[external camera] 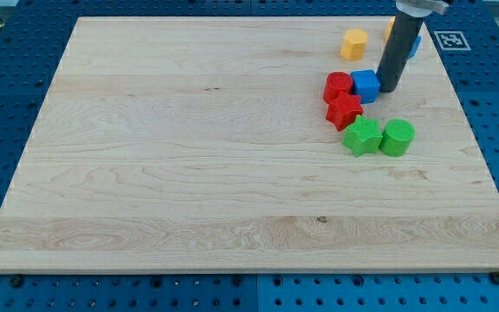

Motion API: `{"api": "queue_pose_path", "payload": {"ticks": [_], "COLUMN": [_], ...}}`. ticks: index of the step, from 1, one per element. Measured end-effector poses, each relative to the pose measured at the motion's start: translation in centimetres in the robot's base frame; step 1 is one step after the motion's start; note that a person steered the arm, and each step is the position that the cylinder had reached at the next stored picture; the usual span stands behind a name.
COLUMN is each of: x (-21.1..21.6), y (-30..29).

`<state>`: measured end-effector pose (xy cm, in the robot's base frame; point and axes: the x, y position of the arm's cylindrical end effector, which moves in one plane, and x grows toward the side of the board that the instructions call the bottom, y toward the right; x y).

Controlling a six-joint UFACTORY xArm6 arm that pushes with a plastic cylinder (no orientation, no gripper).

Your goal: Slide blue triangle towards blue cube

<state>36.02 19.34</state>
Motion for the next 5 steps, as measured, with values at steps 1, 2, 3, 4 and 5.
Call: {"api": "queue_pose_path", "payload": {"ticks": [1, 2, 3, 4, 5], "x": [0.0, -0.9, -3.4, -6.3, -9.6], "y": [-1.2, -1.0, 1.6, 1.2, 1.1]}}
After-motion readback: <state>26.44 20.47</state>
